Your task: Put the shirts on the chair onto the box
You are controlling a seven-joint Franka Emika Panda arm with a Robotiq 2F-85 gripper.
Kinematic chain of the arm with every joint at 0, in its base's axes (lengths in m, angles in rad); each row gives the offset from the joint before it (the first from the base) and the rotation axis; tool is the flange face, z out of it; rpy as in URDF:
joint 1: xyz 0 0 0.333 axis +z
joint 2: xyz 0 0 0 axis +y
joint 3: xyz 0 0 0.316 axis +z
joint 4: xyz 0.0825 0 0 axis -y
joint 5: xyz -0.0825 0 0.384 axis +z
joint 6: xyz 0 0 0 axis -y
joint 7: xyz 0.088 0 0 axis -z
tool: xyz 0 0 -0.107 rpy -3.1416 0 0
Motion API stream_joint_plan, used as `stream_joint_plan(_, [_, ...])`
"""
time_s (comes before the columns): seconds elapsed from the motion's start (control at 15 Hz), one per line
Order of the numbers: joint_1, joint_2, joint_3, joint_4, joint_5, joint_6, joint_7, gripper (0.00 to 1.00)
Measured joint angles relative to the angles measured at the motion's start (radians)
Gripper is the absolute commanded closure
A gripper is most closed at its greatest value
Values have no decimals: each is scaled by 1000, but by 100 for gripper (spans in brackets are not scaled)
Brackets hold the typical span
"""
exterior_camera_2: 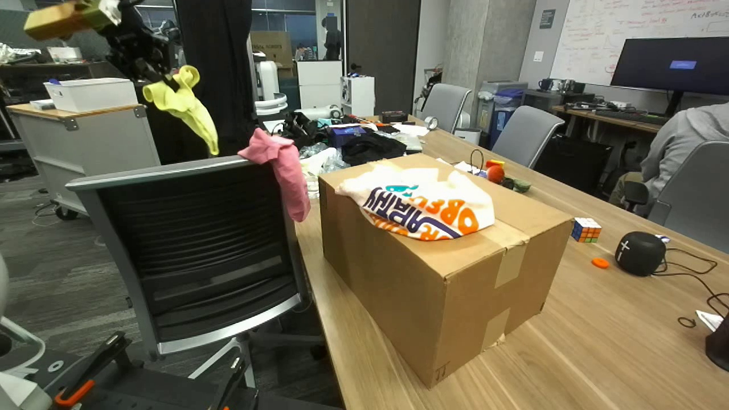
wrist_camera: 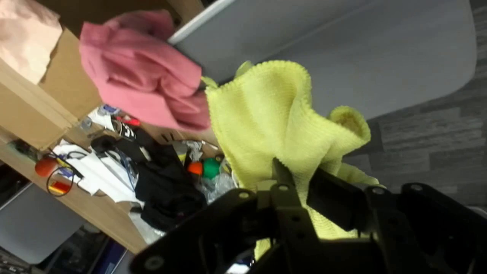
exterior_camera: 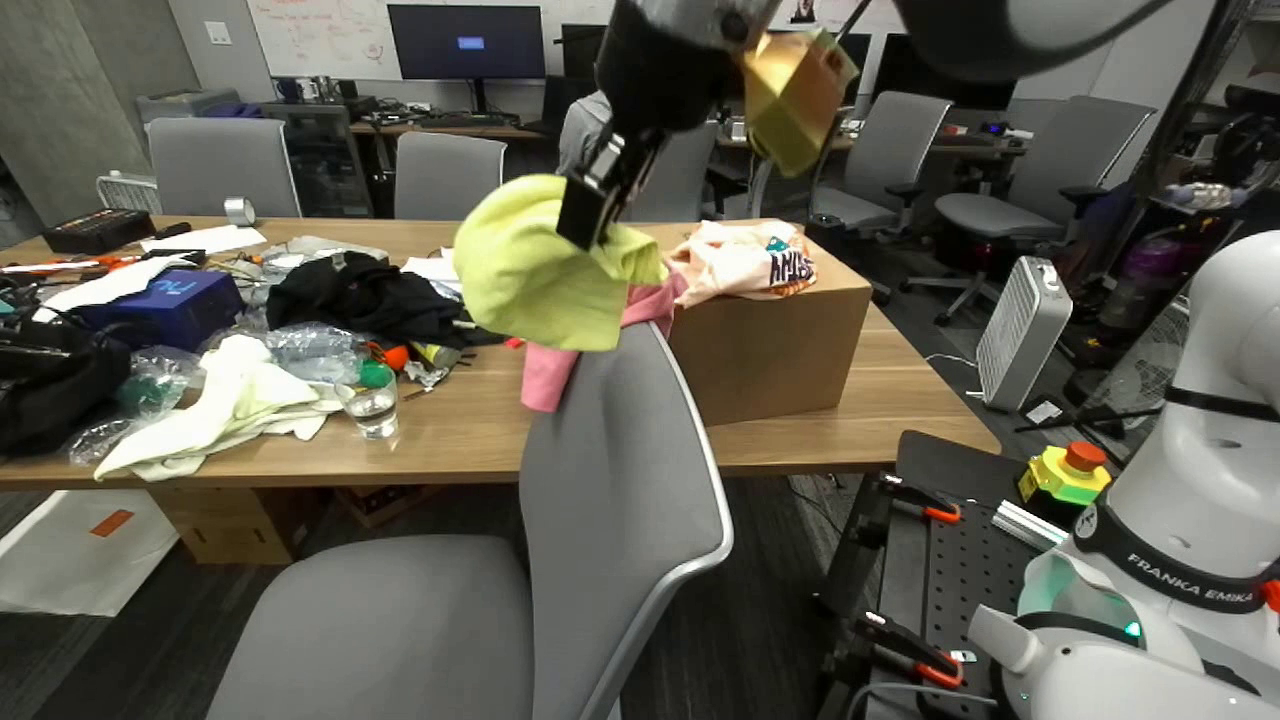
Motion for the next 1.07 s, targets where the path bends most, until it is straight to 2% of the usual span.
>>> stream_joint_plan(0.53, [-41,-33,1,268,12,-83,2,97])
stream_joint_plan(1.07, [-183,-9,-36,327,-25,-151,51,97])
